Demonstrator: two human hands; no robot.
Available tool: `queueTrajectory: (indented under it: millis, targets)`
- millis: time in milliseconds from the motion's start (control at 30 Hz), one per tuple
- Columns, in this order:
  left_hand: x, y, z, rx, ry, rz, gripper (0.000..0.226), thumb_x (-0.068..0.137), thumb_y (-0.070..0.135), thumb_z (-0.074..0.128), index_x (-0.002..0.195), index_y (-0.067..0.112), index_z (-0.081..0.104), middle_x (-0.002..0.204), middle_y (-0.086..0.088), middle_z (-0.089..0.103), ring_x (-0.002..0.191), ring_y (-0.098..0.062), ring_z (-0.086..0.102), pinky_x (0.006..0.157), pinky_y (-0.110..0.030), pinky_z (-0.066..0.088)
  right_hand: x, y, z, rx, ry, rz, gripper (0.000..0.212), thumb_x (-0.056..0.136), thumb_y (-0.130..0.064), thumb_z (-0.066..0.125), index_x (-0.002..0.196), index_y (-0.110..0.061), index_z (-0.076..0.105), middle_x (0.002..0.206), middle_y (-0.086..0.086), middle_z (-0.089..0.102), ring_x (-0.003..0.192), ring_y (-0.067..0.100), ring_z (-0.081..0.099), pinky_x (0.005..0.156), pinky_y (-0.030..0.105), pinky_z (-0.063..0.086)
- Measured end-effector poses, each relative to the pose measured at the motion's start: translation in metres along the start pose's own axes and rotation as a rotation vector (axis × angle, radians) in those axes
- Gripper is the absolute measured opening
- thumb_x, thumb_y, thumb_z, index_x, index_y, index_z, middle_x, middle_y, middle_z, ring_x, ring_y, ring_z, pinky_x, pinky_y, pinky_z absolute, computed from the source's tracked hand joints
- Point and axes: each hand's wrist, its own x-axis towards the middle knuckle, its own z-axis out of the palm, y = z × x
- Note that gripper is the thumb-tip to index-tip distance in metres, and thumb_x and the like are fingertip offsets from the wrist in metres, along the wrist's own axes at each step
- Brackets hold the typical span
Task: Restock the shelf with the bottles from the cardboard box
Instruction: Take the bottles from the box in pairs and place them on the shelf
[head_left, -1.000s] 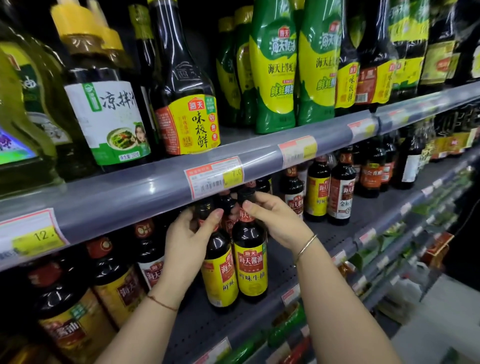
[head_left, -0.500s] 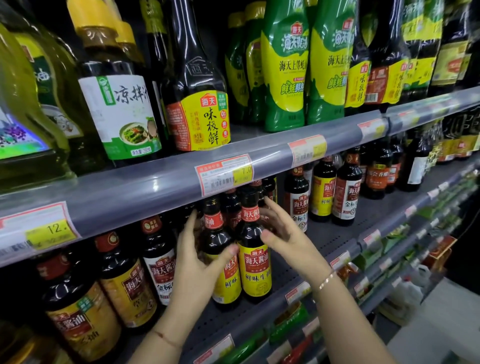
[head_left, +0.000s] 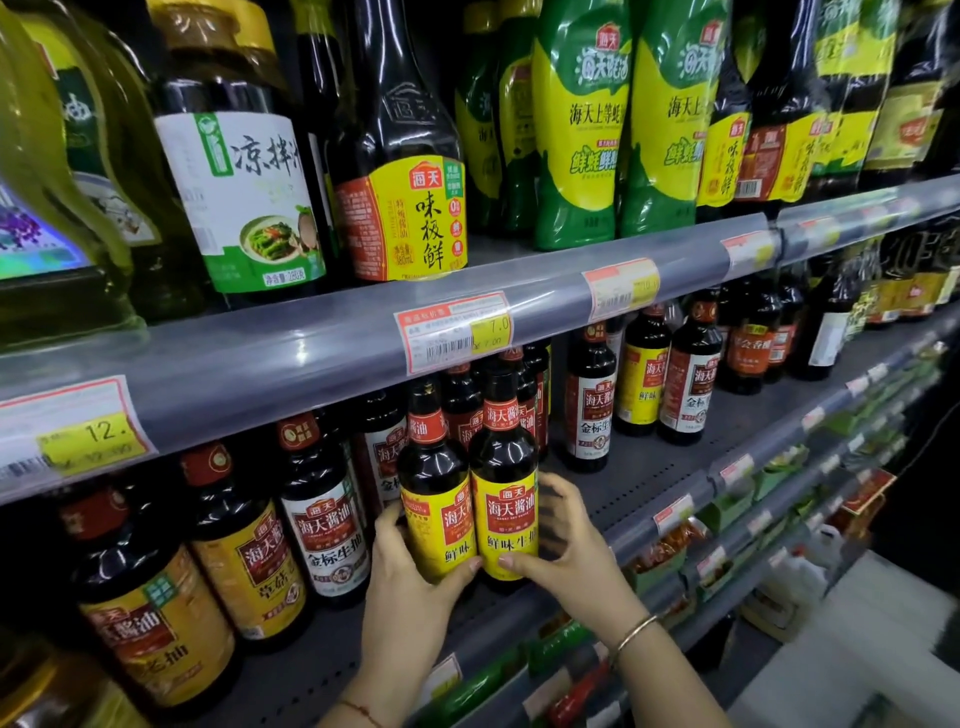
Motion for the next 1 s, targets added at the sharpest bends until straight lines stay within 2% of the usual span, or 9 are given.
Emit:
queueTrajectory:
  millis: [200, 367, 467, 533, 633, 700, 800, 900, 1000]
  targets:
    - [0.004, 0.004, 0.007, -0.094, -0.053, 0.014, 0.091, 0.065, 0.021, 0.085, 0.131, 0.042, 0.026, 0.117, 0.016, 0.051, 0.104, 0.003, 0.054, 0.075, -0.013, 0.043, 0.003, 0.008, -0.008, 0.054, 0.048, 0.003, 0.077, 0.072, -0.014, 0.079, 0.125, -0.047, 0.035, 0.123, -0.018, 0.057, 0.113, -0.004, 0.055, 0.088, 0.015, 0.048]
    - [0.014, 0.015, 0.035, -0.123, -0.124, 0.003, 0.088, 0.067, 0.017, 0.084, 0.128, 0.041, 0.025, 0.12, 0.008, 0.052, 0.102, 0.001, 0.055, 0.073, -0.011, 0.045, 0.015, 0.017, -0.039, 0.048, 0.06, 0.016, 0.075, 0.076, -0.007, 0.075, 0.123, -0.048, 0.034, 0.124, -0.012, 0.056, 0.112, -0.003, 0.056, 0.087, 0.014, 0.049]
    - [0.02, 0.024, 0.059, -0.139, -0.166, 0.027, 0.085, 0.069, 0.017, 0.082, 0.124, 0.046, 0.024, 0.124, 0.011, 0.05, 0.107, 0.0, 0.054, 0.077, -0.011, 0.044, 0.024, 0.027, -0.063, 0.024, 0.065, 0.047, 0.077, 0.076, -0.012, 0.075, 0.128, -0.048, 0.031, 0.128, -0.009, 0.056, 0.117, 0.001, 0.054, 0.098, 0.025, 0.047]
    - [0.025, 0.03, 0.077, -0.146, -0.187, 0.043, 0.085, 0.07, 0.015, 0.081, 0.122, 0.05, 0.023, 0.126, 0.011, 0.049, 0.112, -0.005, 0.053, 0.08, -0.013, 0.044, 0.03, 0.031, -0.08, -0.005, 0.075, 0.068, 0.078, 0.077, -0.015, 0.074, 0.133, -0.044, 0.028, 0.128, -0.011, 0.056, 0.117, 0.0, 0.054, 0.101, 0.03, 0.045]
    - [0.033, 0.037, 0.103, -0.153, -0.189, 0.062, 0.088, 0.069, 0.015, 0.081, 0.118, 0.059, 0.024, 0.132, 0.009, 0.048, 0.119, -0.009, 0.051, 0.095, -0.026, 0.047, 0.038, 0.035, -0.105, -0.029, 0.086, 0.076, 0.076, 0.08, -0.01, 0.071, 0.132, -0.039, 0.024, 0.116, -0.02, 0.057, 0.1, -0.019, 0.055, 0.083, 0.008, 0.048]
    - [0.038, 0.041, 0.118, -0.157, -0.192, 0.08, 0.09, 0.069, 0.016, 0.081, 0.116, 0.065, 0.022, 0.134, 0.009, 0.048, 0.121, -0.009, 0.05, 0.1, -0.033, 0.047, 0.043, 0.039, -0.12, -0.04, 0.1, 0.077, 0.078, 0.08, -0.008, 0.07, 0.135, -0.036, 0.023, 0.115, -0.021, 0.057, 0.098, -0.02, 0.055, 0.074, 0.002, 0.046]
    - [0.045, 0.046, 0.136, -0.157, -0.212, 0.076, 0.088, 0.071, 0.016, 0.08, 0.118, 0.063, 0.022, 0.134, 0.009, 0.048, 0.121, -0.01, 0.05, 0.101, -0.037, 0.047, 0.049, 0.047, -0.138, -0.045, 0.119, 0.089, 0.079, 0.079, -0.009, 0.072, 0.136, -0.038, 0.025, 0.121, -0.01, 0.06, 0.105, -0.008, 0.059, 0.077, 0.007, 0.049]
    - [0.052, 0.047, 0.148, -0.165, -0.221, 0.071, 0.087, 0.072, 0.017, 0.079, 0.124, 0.057, 0.022, 0.134, 0.009, 0.047, 0.121, -0.011, 0.051, 0.101, -0.038, 0.047, 0.055, 0.051, -0.15, -0.072, 0.122, 0.099, 0.077, 0.078, -0.014, 0.073, 0.132, -0.044, 0.028, 0.125, -0.012, 0.056, 0.108, -0.006, 0.058, 0.079, 0.011, 0.05]
    - [0.058, 0.046, 0.154, -0.155, -0.238, 0.083, 0.087, 0.074, 0.016, 0.078, 0.131, 0.05, 0.021, 0.129, 0.012, 0.045, 0.121, -0.012, 0.049, 0.103, -0.039, 0.045, 0.058, 0.054, -0.159, -0.067, 0.101, 0.107, 0.078, 0.078, -0.016, 0.074, 0.138, -0.038, 0.028, 0.131, -0.008, 0.053, 0.117, 0.003, 0.055, 0.093, 0.022, 0.049]
